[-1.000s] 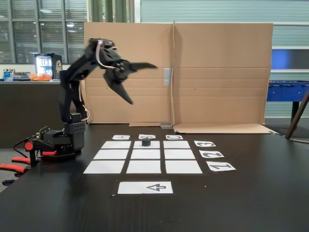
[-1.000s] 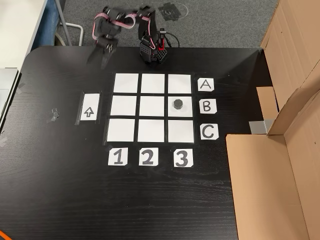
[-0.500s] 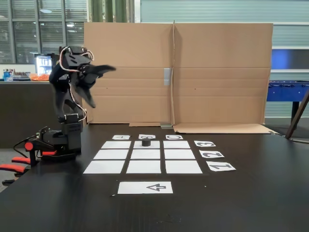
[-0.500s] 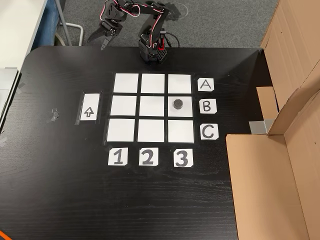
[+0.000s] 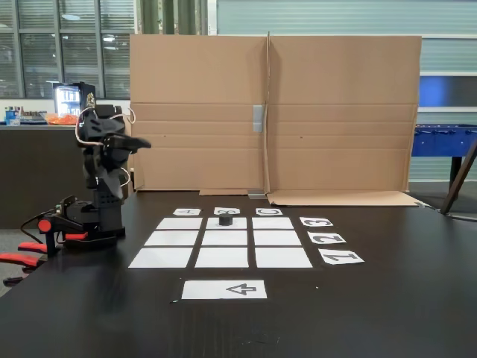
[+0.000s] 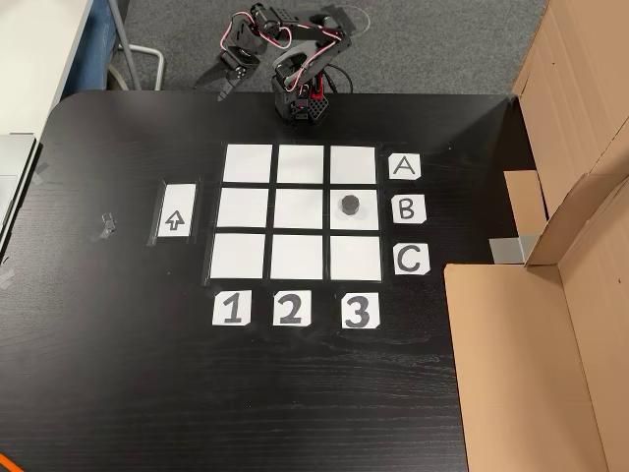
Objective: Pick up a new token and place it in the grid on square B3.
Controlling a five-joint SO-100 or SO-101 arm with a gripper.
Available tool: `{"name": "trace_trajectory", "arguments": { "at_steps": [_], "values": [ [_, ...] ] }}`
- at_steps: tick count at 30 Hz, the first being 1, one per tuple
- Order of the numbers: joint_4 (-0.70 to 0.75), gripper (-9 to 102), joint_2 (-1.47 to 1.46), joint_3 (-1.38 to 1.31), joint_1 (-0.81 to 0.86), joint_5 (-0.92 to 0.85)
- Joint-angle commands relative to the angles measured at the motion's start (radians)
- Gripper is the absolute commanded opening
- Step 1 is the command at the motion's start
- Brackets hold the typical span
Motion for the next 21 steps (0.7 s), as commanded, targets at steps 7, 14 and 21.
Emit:
{"name": "trace_trajectory", "arguments": {
  "at_steps": [7, 14, 21],
  "values": [
    [-0.043, 62, 0.307, 0.296, 0.127, -0.083],
    [-0.037, 62, 0.523, 0.502, 0.189, -0.117],
    [-0.044, 62, 0.526, 0.535, 0.195, -0.114]
  ]
}}
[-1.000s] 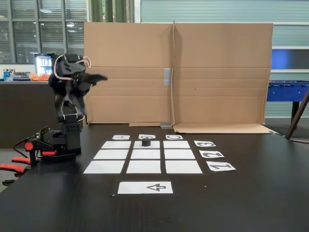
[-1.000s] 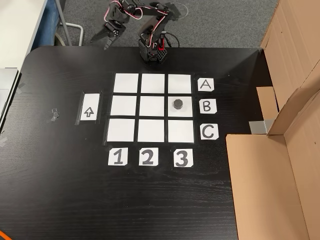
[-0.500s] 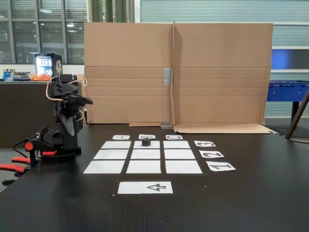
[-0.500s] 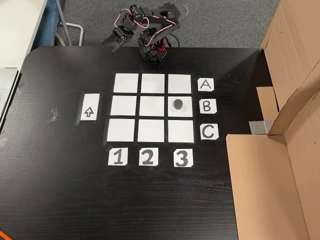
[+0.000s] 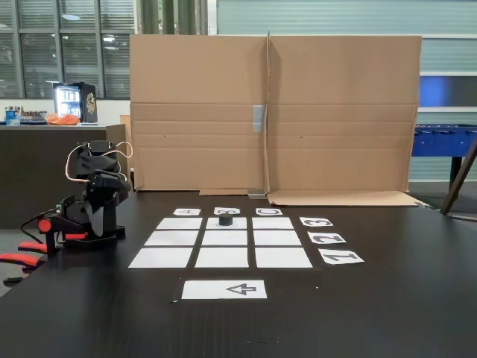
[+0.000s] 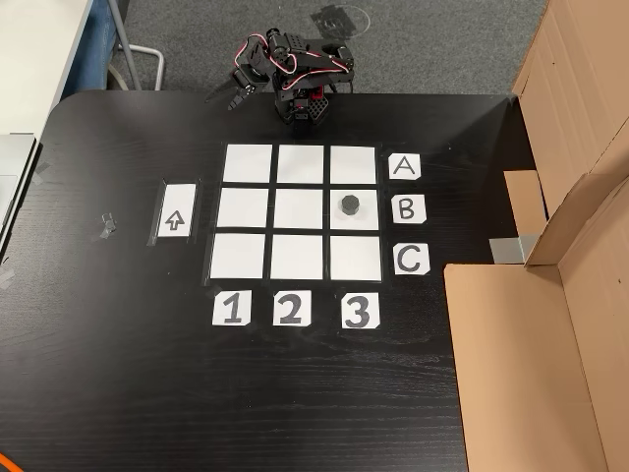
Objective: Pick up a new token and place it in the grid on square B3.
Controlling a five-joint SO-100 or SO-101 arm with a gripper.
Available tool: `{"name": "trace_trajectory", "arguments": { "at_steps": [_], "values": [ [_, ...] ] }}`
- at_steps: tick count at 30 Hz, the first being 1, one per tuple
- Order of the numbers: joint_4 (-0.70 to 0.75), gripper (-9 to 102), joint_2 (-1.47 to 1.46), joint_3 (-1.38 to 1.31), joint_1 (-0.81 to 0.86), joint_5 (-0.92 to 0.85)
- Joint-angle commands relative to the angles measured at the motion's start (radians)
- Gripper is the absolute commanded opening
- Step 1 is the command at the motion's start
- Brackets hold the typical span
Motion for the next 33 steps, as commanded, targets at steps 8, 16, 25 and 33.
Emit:
{"name": "trace_trajectory", "arguments": {
  "at_steps": [8, 16, 25, 33],
  "values": [
    [-0.008, 59, 0.005, 0.009, 0.009, 0.000],
    [-0.008, 5, 0.005, 0.009, 0.006, 0.000],
    [-0.006, -1, 0.005, 0.011, -0.006, -0.006],
    [-0.005, -1, 0.005, 0.011, -0.009, -0.008]
  ]
}}
